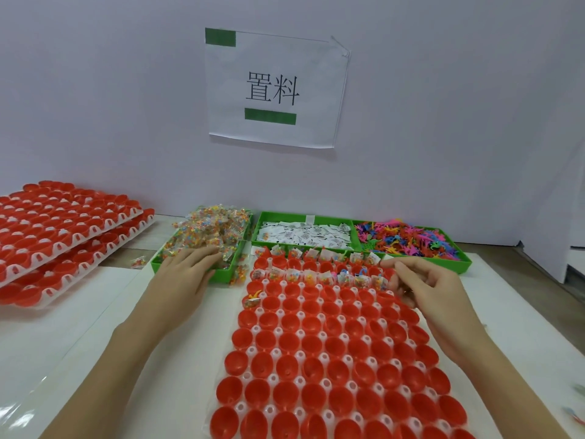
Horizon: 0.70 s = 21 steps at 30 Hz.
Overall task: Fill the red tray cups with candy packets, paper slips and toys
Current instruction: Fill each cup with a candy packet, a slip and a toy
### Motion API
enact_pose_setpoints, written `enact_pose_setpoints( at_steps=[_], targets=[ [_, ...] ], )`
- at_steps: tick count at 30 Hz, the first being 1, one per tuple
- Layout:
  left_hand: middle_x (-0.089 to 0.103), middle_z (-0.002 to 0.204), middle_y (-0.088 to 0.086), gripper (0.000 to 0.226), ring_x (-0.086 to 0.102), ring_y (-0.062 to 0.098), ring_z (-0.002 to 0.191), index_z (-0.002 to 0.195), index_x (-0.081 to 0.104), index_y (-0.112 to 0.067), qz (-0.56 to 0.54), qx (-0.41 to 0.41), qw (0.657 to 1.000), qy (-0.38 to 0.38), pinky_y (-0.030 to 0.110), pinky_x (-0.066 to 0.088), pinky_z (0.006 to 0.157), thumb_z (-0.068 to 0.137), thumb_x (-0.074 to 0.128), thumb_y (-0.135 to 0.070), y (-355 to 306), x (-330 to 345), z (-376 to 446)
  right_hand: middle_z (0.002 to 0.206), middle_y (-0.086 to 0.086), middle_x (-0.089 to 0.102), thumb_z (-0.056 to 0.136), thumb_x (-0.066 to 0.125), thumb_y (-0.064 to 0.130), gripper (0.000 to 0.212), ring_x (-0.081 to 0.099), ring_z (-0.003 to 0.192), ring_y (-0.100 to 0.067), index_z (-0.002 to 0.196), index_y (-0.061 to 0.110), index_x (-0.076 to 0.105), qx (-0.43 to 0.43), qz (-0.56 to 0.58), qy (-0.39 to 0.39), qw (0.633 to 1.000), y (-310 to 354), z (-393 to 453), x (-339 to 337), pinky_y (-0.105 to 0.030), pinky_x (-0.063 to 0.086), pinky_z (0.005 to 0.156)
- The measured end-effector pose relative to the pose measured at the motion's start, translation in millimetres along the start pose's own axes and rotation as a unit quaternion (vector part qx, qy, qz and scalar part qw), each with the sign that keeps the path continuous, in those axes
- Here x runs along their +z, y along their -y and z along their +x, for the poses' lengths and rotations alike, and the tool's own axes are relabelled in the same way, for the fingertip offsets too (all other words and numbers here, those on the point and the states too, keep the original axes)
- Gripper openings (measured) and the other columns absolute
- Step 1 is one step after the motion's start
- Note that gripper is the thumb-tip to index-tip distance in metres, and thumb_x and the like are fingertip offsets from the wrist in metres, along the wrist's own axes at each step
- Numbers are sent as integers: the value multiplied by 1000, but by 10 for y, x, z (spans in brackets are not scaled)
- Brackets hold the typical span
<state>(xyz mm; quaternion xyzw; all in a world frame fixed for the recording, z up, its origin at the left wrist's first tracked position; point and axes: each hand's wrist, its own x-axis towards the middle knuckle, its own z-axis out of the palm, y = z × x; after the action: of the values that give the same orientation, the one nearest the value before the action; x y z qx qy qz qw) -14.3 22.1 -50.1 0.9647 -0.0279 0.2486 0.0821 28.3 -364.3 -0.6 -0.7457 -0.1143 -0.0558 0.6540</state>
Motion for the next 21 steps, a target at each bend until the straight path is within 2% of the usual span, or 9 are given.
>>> enact_pose_setpoints(
  at_steps=[3, 5, 8, 11, 15, 21],
  targets=[
    [73, 119, 12, 20, 66, 39, 109, 114, 75, -2, -5, 18, 999, -34, 55, 53, 91, 97, 65, 1, -3, 3, 25, 69, -5, 67, 104, 56, 15, 27, 54, 60, -12, 94, 22, 80, -1, -8, -11, 1000, -11, -24, -14, -19, 41, 52],
    [74, 102, 11, 12, 67, 40, 93, 99, 75, -2, -3, 40, 997, -61, 53, 56, 81, 92, 68, 5, -9, -4, 34, 67, -6, 67, 104, 56, 14, 26, 55, 61, -12, 94, 19, 79, -1, -8, -20, 1000, -9, -29, -14, -18, 42, 52],
    [71, 90, 7, 17, 64, 37, 84, 88, 71, -4, -19, 44, 996, -75, 49, 55, 74, 82, 77, 10, -24, -18, 36, 66, -6, 68, 104, 56, 12, 25, 59, 61, -10, 95, 17, 79, 1, 3, -36, 999, 6, -32, -28, -13, 44, 50],
    [72, 87, 7, 20, 65, 37, 81, 86, 74, -4, -33, 47, 994, -94, 48, 56, 69, 77, 81, 12, -18, -18, 44, 65, -5, 67, 103, 55, 12, 25, 63, 66, -15, 96, 15, 78, 9, 16, -51, 999, 6, -35, -61, -14, 45, 50],
    [75, 92, 10, 22, 72, 35, 77, 90, 79, -2, -51, 51, 991, -112, 44, 58, 67, 75, 82, 14, 16, -33, 44, 64, -3, 67, 103, 56, 11, 24, 59, 58, -7, 97, 15, 78, 19, 14, -68, 997, -5, -20, -102, -15, 46, 48],
    [76, 90, 8, 18, 72, 31, 76, 93, 80, -4, -56, 32, 984, -164, 39, 57, 70, 78, 82, 7, -66, -102, 21, 64, -2, 66, 103, 55, 11, 25, 55, 55, -5, 96, 16, 79, 21, 15, -60, 998, -36, -9, -110, -16, 45, 48]
  ],
)
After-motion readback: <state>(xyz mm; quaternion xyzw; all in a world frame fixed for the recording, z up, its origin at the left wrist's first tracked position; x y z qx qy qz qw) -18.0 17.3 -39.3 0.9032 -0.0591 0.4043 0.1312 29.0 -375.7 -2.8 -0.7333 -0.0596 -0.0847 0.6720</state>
